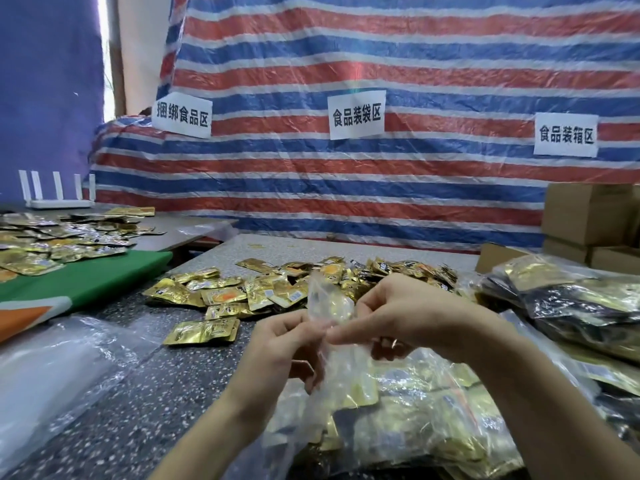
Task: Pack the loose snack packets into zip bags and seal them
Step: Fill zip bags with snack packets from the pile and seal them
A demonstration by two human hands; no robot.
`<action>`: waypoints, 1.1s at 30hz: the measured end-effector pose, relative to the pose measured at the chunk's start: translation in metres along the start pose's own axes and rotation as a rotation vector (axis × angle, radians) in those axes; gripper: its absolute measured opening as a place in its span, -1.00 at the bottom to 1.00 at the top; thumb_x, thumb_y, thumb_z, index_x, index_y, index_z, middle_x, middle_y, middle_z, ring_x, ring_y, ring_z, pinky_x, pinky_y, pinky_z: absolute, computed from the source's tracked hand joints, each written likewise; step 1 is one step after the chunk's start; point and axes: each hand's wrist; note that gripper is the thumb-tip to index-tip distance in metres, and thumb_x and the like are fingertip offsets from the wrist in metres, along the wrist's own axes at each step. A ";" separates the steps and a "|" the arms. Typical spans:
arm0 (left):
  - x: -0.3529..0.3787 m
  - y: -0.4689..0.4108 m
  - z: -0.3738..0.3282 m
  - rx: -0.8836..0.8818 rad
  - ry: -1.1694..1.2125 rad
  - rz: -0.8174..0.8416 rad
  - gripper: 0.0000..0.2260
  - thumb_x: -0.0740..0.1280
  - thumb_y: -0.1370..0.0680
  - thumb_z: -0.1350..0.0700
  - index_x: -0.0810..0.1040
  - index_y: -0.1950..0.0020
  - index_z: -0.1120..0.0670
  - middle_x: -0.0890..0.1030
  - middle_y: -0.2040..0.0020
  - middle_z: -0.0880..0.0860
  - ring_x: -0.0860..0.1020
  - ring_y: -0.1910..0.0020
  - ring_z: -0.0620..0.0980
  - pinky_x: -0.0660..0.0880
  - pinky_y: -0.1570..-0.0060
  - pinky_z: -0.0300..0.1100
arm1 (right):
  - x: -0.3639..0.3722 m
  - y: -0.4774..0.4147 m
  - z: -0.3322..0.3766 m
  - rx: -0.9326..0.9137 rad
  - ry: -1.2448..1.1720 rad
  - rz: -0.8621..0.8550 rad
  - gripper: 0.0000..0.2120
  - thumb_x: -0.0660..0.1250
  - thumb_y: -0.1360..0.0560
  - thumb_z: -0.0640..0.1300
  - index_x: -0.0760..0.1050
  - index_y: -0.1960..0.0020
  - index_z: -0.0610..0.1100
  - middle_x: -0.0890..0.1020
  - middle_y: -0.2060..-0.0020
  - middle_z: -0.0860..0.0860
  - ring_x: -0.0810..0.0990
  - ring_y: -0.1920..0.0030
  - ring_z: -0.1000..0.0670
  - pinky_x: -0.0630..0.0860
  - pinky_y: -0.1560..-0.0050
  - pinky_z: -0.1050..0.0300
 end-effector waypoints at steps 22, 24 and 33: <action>-0.012 -0.004 0.020 0.113 0.097 -0.170 -0.68 0.39 -0.44 -0.02 0.47 0.48 0.03 0.41 0.55 0.06 0.34 0.58 -0.04 0.30 0.55 -0.27 | -0.039 -0.083 -0.045 0.178 0.350 -0.509 -0.94 0.33 -0.58 -0.17 0.55 -0.01 -0.15 0.62 0.15 0.00 0.57 0.22 0.04 0.59 0.27 0.19; -0.012 -0.004 0.021 0.103 0.094 -0.168 -0.69 0.39 -0.44 -0.03 0.48 0.48 0.03 0.41 0.55 0.07 0.35 0.58 -0.03 0.31 0.55 -0.27 | -0.035 -0.106 -0.070 0.250 0.639 -0.506 -0.84 0.30 -0.53 -0.23 0.46 -0.10 -0.12 0.58 0.04 -0.03 0.57 0.05 -0.05 0.60 0.01 0.00; -0.015 -0.005 0.019 0.110 0.108 -0.214 -0.65 0.46 -0.44 0.01 0.45 0.47 0.09 0.39 0.54 0.10 0.31 0.58 -0.02 0.29 0.58 -0.27 | -0.036 -0.142 -0.139 0.361 1.113 -0.616 -0.66 0.34 -0.54 -0.20 0.40 -0.29 -0.10 0.50 -0.22 -0.11 0.43 -0.24 -0.14 0.43 -0.07 0.04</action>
Point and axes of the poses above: each hand's wrist, its own y-axis away from the middle knuckle, its own x-axis out of the palm, z = x × y
